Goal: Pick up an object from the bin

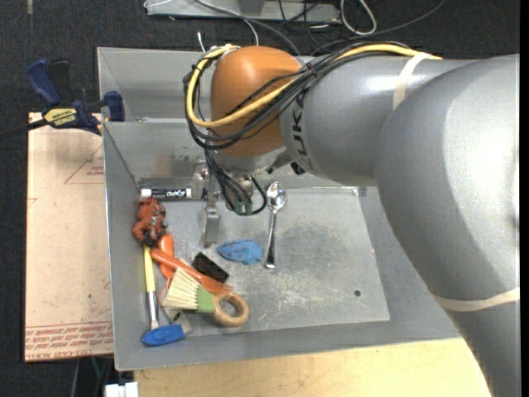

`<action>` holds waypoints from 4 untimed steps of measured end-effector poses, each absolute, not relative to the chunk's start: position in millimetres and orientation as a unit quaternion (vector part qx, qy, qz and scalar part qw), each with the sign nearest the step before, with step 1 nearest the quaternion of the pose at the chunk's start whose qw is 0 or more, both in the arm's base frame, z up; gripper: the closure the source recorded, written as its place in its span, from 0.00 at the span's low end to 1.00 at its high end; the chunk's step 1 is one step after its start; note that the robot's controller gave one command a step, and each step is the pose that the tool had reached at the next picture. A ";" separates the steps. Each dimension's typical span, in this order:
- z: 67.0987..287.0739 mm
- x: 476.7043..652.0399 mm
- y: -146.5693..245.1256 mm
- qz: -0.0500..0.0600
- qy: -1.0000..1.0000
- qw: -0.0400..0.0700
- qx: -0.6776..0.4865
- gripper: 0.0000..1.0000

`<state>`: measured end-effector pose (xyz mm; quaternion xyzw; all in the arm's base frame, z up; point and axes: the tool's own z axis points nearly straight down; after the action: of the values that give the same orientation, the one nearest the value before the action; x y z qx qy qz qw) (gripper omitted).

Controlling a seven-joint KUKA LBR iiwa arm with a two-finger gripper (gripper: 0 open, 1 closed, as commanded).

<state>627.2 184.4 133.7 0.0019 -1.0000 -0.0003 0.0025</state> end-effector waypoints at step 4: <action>85.4 565.0 126.5 -0.001 -0.999 0.001 -0.045 1.00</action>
Offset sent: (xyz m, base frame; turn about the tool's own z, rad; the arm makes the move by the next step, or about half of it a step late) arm -0.0623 -0.0580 -0.0479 0.0931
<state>565.0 126.5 85.4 -0.0452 -0.9990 -0.0012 0.0010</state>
